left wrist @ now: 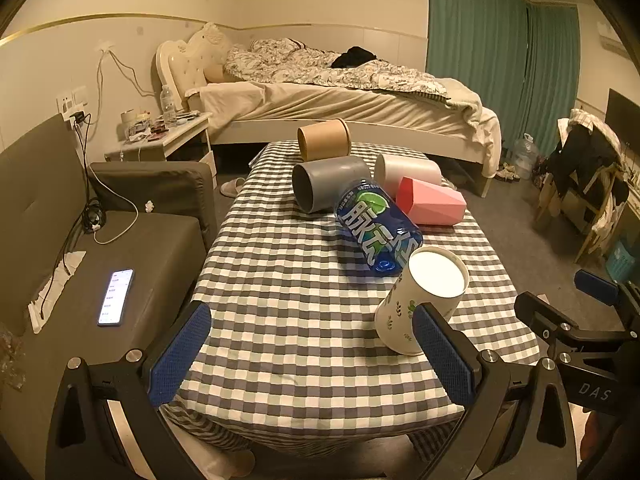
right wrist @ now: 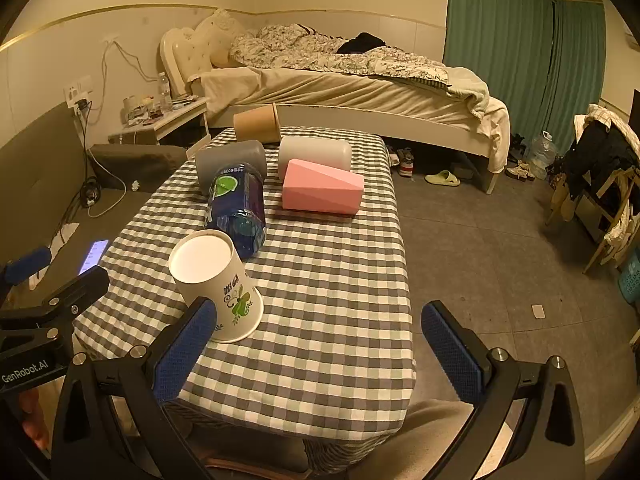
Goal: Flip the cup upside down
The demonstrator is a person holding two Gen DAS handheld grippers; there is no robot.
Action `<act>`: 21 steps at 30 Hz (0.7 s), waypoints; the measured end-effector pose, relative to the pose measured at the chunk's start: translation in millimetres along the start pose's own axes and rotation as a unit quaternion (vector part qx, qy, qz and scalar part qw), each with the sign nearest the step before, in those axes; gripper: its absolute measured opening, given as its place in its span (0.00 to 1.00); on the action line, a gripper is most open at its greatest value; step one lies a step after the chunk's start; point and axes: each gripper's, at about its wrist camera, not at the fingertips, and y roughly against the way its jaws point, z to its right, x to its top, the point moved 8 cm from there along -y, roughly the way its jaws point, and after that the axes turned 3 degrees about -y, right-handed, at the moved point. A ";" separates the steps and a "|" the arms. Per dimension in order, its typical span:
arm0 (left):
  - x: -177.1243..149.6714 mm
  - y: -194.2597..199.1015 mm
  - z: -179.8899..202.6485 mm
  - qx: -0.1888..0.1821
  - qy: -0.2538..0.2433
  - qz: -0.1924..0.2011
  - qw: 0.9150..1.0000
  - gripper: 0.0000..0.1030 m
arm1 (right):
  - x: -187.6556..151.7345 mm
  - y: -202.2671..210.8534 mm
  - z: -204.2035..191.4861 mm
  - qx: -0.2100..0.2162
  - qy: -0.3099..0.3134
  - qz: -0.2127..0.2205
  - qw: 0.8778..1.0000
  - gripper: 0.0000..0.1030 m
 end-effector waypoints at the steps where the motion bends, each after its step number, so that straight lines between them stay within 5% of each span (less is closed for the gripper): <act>1: 0.1 -0.1 0.1 0.000 0.000 0.000 1.000 1.00 | -0.5 -0.2 -0.5 0.000 0.000 -0.001 1.000 1.00; 21: -1.9 1.0 -3.9 0.001 -0.001 -0.001 1.000 1.00 | -3.6 -0.7 -0.3 0.002 -0.001 -0.003 1.000 1.00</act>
